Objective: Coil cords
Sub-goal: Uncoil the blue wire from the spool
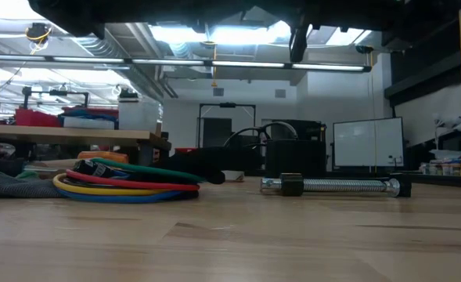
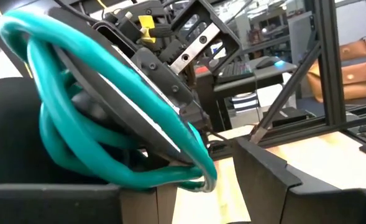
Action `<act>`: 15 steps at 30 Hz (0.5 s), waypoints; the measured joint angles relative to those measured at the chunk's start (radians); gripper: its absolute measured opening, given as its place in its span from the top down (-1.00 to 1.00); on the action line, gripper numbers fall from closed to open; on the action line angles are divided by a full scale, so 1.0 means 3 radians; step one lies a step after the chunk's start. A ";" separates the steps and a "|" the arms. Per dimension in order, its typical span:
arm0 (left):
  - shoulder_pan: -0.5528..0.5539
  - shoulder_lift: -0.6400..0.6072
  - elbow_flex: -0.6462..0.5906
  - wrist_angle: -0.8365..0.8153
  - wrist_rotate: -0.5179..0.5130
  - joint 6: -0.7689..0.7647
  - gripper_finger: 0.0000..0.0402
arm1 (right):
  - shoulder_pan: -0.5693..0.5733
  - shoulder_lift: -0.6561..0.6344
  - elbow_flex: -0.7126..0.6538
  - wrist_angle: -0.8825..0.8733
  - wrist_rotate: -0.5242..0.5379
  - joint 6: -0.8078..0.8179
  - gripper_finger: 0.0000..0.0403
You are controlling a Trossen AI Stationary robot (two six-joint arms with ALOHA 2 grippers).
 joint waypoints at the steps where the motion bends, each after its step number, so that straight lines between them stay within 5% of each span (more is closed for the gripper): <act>1: -0.0012 0.0000 0.0000 0.0003 0.0000 0.0000 0.30 | 0.0001 0.0000 0.0000 0.0001 0.0016 0.0000 1.00; 15: -0.0076 0.0010 0.0001 -0.0017 -0.0004 -0.0305 0.30 | 0.0008 0.0000 0.0001 -0.0056 0.0515 -0.0333 1.00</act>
